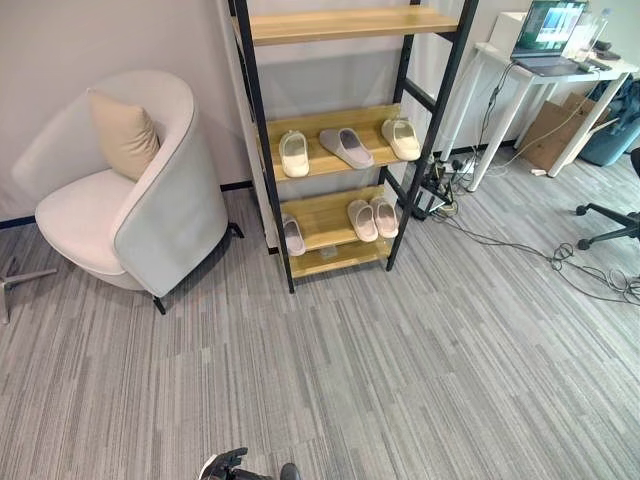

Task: Arrange the slippers neatly on the shoe rack.

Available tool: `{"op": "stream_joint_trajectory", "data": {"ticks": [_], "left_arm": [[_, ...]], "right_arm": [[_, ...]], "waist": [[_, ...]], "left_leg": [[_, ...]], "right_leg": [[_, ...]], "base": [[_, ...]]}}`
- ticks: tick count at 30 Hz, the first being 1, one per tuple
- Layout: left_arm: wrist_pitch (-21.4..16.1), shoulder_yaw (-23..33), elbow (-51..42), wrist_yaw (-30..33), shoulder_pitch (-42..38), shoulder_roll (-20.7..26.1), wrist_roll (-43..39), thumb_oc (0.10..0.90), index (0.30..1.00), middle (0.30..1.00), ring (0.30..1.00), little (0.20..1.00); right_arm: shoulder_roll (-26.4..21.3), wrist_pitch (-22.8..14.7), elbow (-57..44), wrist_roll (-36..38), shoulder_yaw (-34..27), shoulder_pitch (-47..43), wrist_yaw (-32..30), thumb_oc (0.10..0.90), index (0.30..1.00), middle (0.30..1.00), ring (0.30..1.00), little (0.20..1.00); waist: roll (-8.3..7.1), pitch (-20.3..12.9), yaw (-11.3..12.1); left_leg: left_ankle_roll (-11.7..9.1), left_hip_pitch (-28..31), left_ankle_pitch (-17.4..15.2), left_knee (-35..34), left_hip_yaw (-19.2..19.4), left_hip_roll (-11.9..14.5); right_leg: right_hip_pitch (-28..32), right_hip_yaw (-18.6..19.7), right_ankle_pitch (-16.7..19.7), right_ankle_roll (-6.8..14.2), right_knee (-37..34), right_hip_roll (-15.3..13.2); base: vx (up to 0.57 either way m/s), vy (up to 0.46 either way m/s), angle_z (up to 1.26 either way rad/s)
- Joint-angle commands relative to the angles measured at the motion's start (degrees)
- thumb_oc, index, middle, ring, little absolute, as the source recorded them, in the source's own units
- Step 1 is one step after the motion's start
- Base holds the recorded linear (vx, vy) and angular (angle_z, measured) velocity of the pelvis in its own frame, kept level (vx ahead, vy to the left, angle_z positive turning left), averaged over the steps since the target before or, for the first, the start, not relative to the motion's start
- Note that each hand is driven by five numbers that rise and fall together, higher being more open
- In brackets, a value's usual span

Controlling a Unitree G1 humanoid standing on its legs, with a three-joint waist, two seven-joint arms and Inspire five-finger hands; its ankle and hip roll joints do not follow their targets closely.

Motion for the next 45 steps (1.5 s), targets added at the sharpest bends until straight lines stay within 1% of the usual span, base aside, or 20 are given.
{"op": "stream_joint_trajectory", "data": {"ticks": [1,5,7,10,11,18,20,23,26,28,29,32,35,36,39,40,41,42,43,45], "left_arm": [[-0.6,-0.6,-0.6,-0.3,-4.0,0.5,1.9,0.800,0.900,0.900,0.900,0.900],[-0.4,-1.5,-1.1,-0.4,-4.0,0.1,2.6,0.800,0.900,0.900,0.900,0.900],[-0.2,-1.3,-0.3,-0.6,-3.3,-0.2,3.3,0.800,0.900,0.900,0.900,0.900],[0.1,-1.2,0.6,-0.8,-2.6,-0.4,4.1,0.800,0.900,0.900,0.900,0.900],[0.2,-1.3,1.0,-0.9,-2.2,-0.6,4.3,0.800,0.900,0.900,0.900,0.900],[0.7,-0.3,1.8,-0.8,-1.2,-0.7,4.3,0.800,0.900,0.900,0.900,0.900],[0.8,-0.1,1.6,-0.9,-1.3,-0.4,4.3,0.800,0.900,0.900,0.900,0.900],[0.7,-0.1,1.0,-0.5,-2.3,0.4,4.5,0.800,0.900,0.900,0.900,0.900],[0.7,-1.2,-0.2,-0.2,-3.5,1.0,5.5,0.800,0.900,0.900,0.900,0.900],[0.7,-2.3,-1.0,0.6,-4.6,1.3,6.3,0.800,0.900,0.900,0.900,0.900],[0.7,-3.0,-1.5,0.9,-5.2,1.3,6.9,0.800,0.900,0.900,0.900,0.900],[0.7,-3.6,-2.0,2.0,-6.2,1.8,7.5,0.800,0.900,0.900,0.900,0.900],[0.7,-3.4,-2.2,2.1,-6.8,1.8,7.3,0.800,0.900,0.900,0.900,0.900],[0.4,-4.3,-1.7,2.1,-7.0,1.3,9.1,0.800,0.900,0.900,0.900,0.900],[0.5,-4.8,-1.0,2.1,-6.8,1.0,10.3,0.800,0.900,0.900,0.900,0.900],[0.4,-5.0,-0.6,2.2,-6.7,0.9,10.7,0.800,0.900,0.900,0.900,0.900],[0.2,-5.1,-0.1,2.0,-6.5,0.7,11.1,0.800,0.900,0.900,0.900,0.900],[0.2,-5.4,0.3,1.9,-6.3,0.6,11.7,0.800,0.900,0.900,0.900,0.900],[0.2,-5.7,0.7,1.7,-6.0,0.5,12.4,0.800,0.900,0.900,0.900,0.900],[0.7,-5.5,2.6,1.3,-3.8,0.3,14.2,0.800,0.900,0.900,0.900,0.900]], "right_arm": [[-3.5,-0.3,-2.0,-2.4,1.9,-1.1,0.3,0.800,0.900,0.900,0.900,0.900],[-4.4,0.1,-1.8,-2.9,1.7,-1.4,0.3,0.800,0.900,0.900,0.900,0.900],[-4.6,0.0,-2.0,-2.7,1.6,-1.7,0.3,0.800,0.900,0.900,0.900,0.900],[-4.2,0.0,-2.3,-2.8,2.0,-1.8,0.3,0.800,0.900,0.900,0.900,0.900],[-4.1,-0.1,-2.5,-2.8,2.3,-2.2,0.0,0.800,0.900,0.900,0.900,0.900],[-2.7,0.3,-1.9,-3.5,2.4,-1.6,0.0,0.800,0.900,0.900,0.900,0.900],[-1.9,0.7,-1.4,-4.1,2.7,-1.0,0.0,0.800,0.900,0.900,0.900,0.900],[-0.5,1.2,-1.1,-5.1,3.5,-1.0,0.7,0.800,0.900,0.900,0.900,0.900],[-0.2,1.4,-2.1,-6.4,4.1,-2.4,0.7,0.800,0.900,0.900,0.900,0.900],[-0.4,1.1,-3.7,-7.2,4.6,-4.0,0.5,0.800,0.900,0.900,0.900,0.900],[-0.4,0.8,-4.7,-7.5,4.8,-4.5,0.2,0.800,0.900,0.900,0.900,0.900],[-0.8,0.4,-6.8,-9.6,5.3,-5.5,-0.7,0.800,0.900,0.900,0.900,0.900],[-0.7,0.4,-6.7,-10.1,5.5,-5.6,-1.1,0.800,0.900,0.900,0.900,0.900],[-0.8,0.9,-5.6,-11.0,5.7,-5.4,-1.0,0.800,0.900,0.900,0.900,0.900],[-1.2,1.0,-4.9,-10.4,5.0,-4.6,-1.0,0.800,0.900,0.900,0.900,0.900],[-1.3,1.0,-4.3,-9.3,4.1,-4.2,-0.8,0.800,0.900,0.900,0.900,0.900],[-1.6,1.1,-3.3,-7.6,2.9,-3.4,-0.5,0.800,0.900,0.900,0.900,0.900],[-1.8,1.2,-2.7,-7.4,2.5,-3.1,-0.5,0.800,0.900,0.900,0.900,0.900],[-2.0,1.4,-2.1,-7.4,2.3,-2.7,-0.4,0.800,0.900,0.900,0.900,0.900],[-2.3,2.0,-0.6,-7.1,1.1,-1.2,-0.1,0.800,0.900,0.900,0.900,0.900]], "waist": [[-0.80,1.8,0.8],[-0.94,3.2,1.6],[-0.83,3.1,2.4],[-0.53,2.9,3.4],[-0.28,2.9,4.5],[-0.80,1.2,5.3],[-1.74,0.3,5.3],[-4.16,-1.6,5.9],[-4.85,-1.8,6.4],[-4.27,-0.1,5.7],[-3.44,0.4,5.3],[-0.86,2.4,4.0],[-0.57,3.1,3.1],[-0.55,3.3,1.9],[-0.85,3.3,0.8],[-0.84,3.1,0.0],[-0.91,3.1,-1.3],[-0.82,3.1,-1.9],[-0.56,3.0,-2.3],[-0.41,2.0,-2.9]], "left_leg": [[-4.1,-0.3,-8.6,13.2,-2.8,3.6],[-3.6,-6.5,-6.7,20.0,-1.7,3.3],[-2.5,-9.1,-7.0,17.2,-1.6,1.7],[-2.2,-10.0,-4.5,13.1,-1.7,0.7],[-2.3,-12.6,-2.1,9.5,-1.6,0.4],[-2.0,-13.3,1.1,5.6,-0.9,1.1],[-1.5,-14.1,0.4,7.5,-0.9,0.7],[0.1,-15.1,-3.6,12.0,-0.1,-0.6],[1.5,-14.0,-6.6,12.7,0.6,-1.1],[2.6,-12.5,-7.8,12.4,1.5,-0.9],[2.9,-11.2,-8.3,12.0,1.6,-0.6],[3.6,-5.1,-9.7,9.6,1.3,0.2],[3.4,-2.4,-10.9,8.9,0.2,-0.5],[2.6,0.5,-13.1,9.0,-1.3,-1.2],[2.2,2.4,-14.2,8.8,-2.1,-1.7],[2.0,3.2,-14.6,8.6,-2.8,-1.9],[1.6,4.6,-15.4,8.6,-4.0,-2.0],[1.3,5.2,-15.9,8.7,-4.7,-2.0],[1.1,5.8,-16.4,8.8,-5.3,-1.8],[-0.1,8.8,-18.3,9.0,-6.8,-0.5]], "right_leg": [[-4.4,-1.0,-1.8,4.2,5.3,-3.2],[-2.7,-1.6,-2.9,3.3,5.5,-4.0],[-1.7,-1.1,-3.3,3.4,4.9,-3.7],[-0.1,-0.5,-3.9,3.6,4.2,-3.0],[1.7,0.8,-4.6,3.5,3.4,-1.9],[5.5,4.0,-6.1,3.7,2.0,-1.4],[5.5,4.0,-6.6,4.1,2.2,-2.4],[4.9,5.0,-6.6,5.8,4.2,-4.7],[1.3,4.4,-3.8,8.9,11.9,-5.6],[-4.1,2.4,3.9,13.3,21.6,-7.1],[-6.1,0.4,6.2,14.2,25.5,-8.0],[-12.8,-6.0,8.5,13.0,33.2,-11.1],[-14.0,-9.0,5.5,11.4,29.5,-12.2],[-15.1,-9.1,2.3,10.1,20.0,-12.0],[-15.4,-6.1,3.1,10.4,14.3,-11.1],[-16.0,-3.4,3.5,10.5,12.6,-10.2],[-17.8,2.3,4.9,11.1,10.2,-9.3],[-18.5,4.6,5.8,11.4,9.1,-9.2],[-19.2,5.6,6.3,11.5,8.5,-9.4],[-19.5,2.8,7.6,11.6,8.2,-10.5]], "base": [[0.04,-0.151,0.11],[0.08,-0.079,0.03],[0.18,-0.019,0.05],[0.19,0.006,-0.07],[0.16,0.006,-0.19],[0.28,0.064,-0.44],[0.29,0.121,-0.26],[0.34,0.141,-0.09],[0.24,0.121,-0.03],[0.14,0.138,-0.12],[0.16,0.183,-0.17],[0.23,0.157,-0.16],[0.31,-0.006,0.19],[0.40,-0.104,0.48],[0.29,-0.089,0.32],[0.27,-0.111,0.49],[0.34,-0.166,0.47],[0.31,-0.184,0.55],[0.30,-0.276,0.66],[0.32,-0.362,0.75]]}}
